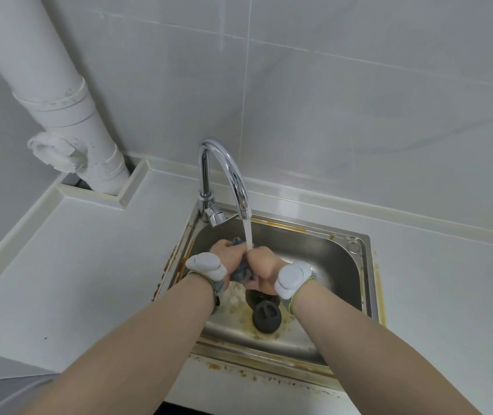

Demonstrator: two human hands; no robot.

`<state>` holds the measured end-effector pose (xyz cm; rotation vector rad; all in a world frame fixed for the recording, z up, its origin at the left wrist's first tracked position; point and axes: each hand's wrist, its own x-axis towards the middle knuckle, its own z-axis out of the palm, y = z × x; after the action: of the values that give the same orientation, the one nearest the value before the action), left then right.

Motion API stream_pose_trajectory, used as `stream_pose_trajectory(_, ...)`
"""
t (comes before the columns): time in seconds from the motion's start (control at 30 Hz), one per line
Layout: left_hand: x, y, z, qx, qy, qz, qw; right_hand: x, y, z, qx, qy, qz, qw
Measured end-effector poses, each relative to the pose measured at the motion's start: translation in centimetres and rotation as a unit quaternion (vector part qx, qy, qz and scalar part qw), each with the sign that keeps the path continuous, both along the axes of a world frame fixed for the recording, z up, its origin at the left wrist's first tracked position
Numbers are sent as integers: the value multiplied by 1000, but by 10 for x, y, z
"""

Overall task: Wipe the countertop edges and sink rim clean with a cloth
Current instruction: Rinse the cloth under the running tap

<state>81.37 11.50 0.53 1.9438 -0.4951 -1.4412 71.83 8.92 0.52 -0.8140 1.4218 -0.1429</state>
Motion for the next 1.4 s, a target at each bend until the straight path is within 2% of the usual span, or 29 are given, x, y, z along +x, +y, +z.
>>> stream_pose_trajectory(0.17, -1, 11, 6, 17, 118, 46, 992, -9, 2, 10, -31, -70, -72, 994)
stream_pose_trajectory(0.27, -1, 18, 3, 50, 182, 60, 980, -16, 5, 6, -82, -115, -106, 984)
stream_pose_trajectory(0.47, -3, 25, 4, 73, 284, 127, 948, -21, 9, 4, -154, -128, -118, 973)
stream_pose_trajectory(0.6, -4, 27, -1, 57, 274, 120, 952, -28, 3, 11, -204, -138, -96, 965)
stream_pose_trajectory(0.67, 1, 29, -13, 47, 223, 135, 964, -34, -4, 15, -215, -136, -103, 962)
stream_pose_trajectory(0.77, 9, 24, -44, 58, 173, 89, 979, -43, -13, 16, -234, -129, -134, 954)
stream_pose_trajectory(0.83, 12, 23, -39, 71, 189, 166, 965, -46, -17, 20, -247, -135, -166, 945)
stream_pose_trajectory(0.9, 10, 28, -32, 89, 200, 190, 957, -48, -18, 27, -248, -151, -206, 934)
stream_pose_trajectory(0.93, 11, 31, -34, 83, 154, 150, 973, -49, -19, 31, -248, -159, -224, 929)
stream_pose_trajectory(0.97, 12, 34, -36, 79, 83, 49, 992, -50, -20, 34, -248, -164, -237, 925)
stream_pose_trajectory(1.0, 9, 36, -35, 80, 58, -33, 995, -51, -21, 36, -246, -173, -247, 921)
stream_pose_trajectory(1.07, 9, 29, -64, 103, 26, -62, 992, -51, -24, 36, -237, -180, -246, 923)
stream_pose_trajectory(1.13, 7, 23, -75, 79, 118, 13, 990, -48, -25, 27, -209, -151, -213, 942)
stream_pose_trajectory(1.17, 7, 27, -64, 33, 92, 22, 995, -47, -25, 21, -183, -129, -192, 955)
stream_pose_trajectory(1.23, 2, 22, -24, -2, 184, 160, 970, -44, -21, 4, -111, -84, -147, 979)
stream_pose_trajectory(1.27, -2, 16, -17, -6, 226, 189, 956, -44, -19, -3, -78, -68, -119, 987)
stream_pose_trajectory(1.3, -5, 10, -12, -13, 250, 193, 949, -42, -16, -7, -45, -56, -90, 993)
stream_pose_trajectory(1.4, -6, 6, 4, -51, 247, 130, 959, -37, -6, -16, 7, -7, -17, 1000)
